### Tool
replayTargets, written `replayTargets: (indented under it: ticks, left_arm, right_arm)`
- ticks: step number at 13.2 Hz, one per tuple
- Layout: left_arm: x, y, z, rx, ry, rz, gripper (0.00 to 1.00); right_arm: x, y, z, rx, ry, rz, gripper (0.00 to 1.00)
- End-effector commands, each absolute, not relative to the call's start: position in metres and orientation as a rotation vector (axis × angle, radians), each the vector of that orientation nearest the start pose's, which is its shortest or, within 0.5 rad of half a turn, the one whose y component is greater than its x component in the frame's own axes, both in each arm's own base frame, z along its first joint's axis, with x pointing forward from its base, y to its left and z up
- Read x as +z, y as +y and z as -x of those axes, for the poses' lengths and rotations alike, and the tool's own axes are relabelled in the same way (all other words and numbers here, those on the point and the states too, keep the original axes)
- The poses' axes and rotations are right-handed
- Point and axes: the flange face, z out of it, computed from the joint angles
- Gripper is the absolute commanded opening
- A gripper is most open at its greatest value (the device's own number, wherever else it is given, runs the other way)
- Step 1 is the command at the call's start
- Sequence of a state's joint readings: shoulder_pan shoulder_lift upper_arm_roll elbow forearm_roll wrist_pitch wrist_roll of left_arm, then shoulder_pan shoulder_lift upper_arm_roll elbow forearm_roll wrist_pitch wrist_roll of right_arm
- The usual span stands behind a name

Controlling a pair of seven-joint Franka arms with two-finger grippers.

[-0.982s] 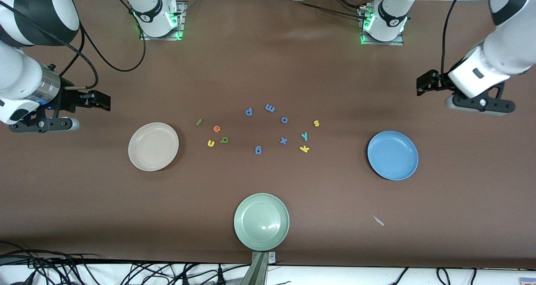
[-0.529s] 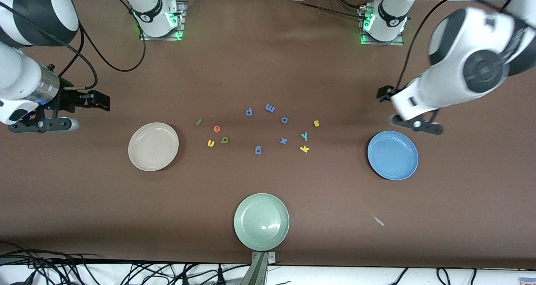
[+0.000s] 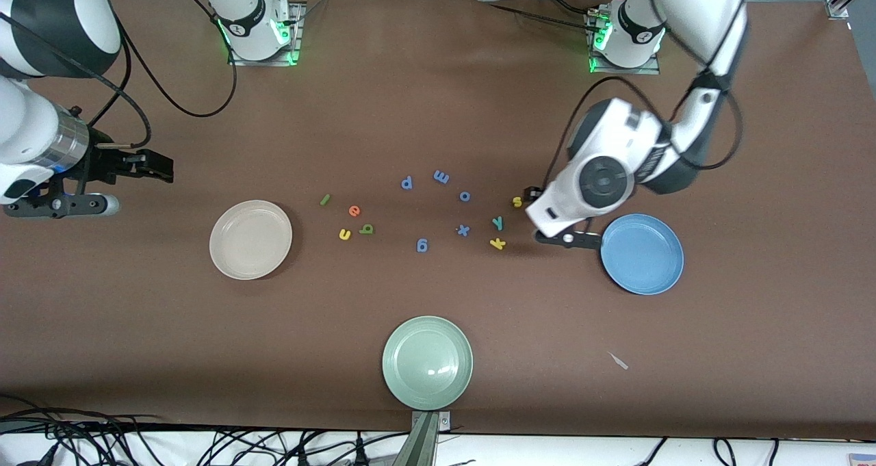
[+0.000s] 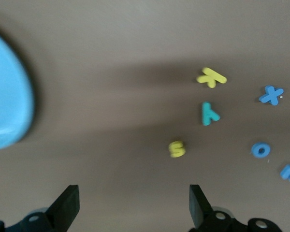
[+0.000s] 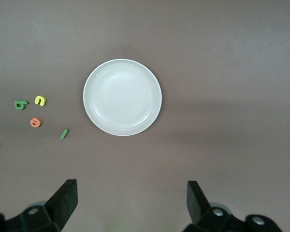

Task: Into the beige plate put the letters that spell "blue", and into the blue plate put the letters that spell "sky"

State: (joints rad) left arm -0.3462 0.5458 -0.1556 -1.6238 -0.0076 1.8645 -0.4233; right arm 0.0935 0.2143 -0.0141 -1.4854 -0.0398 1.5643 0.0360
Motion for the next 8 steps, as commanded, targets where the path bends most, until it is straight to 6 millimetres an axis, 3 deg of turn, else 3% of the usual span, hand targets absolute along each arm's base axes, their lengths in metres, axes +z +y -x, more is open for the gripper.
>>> replayTargets:
  ticks: [1,3,5,8]
  left_arm:
    - [0.25,-0.326,-0.565,0.452,-0.034,3.01,1.0]
    - [0.22,-0.33,-0.549,0.424,-0.042,3.027,1.0]
    - [0.19,-0.33,-0.53,0.358,-0.07,3.058,1.0]
    - [0.175,-0.329,-0.52,0.337,-0.068,3.07,0.93]
  right_arm:
    - [0.55,0.04,-0.611,0.185,-0.065,3.173,1.0]
    - [0.558,0.039,-0.611,0.171,-0.067,3.164,1.0]
    - [0.564,0.05,-0.609,0.158,-0.091,3.169,1.0]
    - [0.546,0.079,-0.61,0.218,-0.166,3.161,1.0]
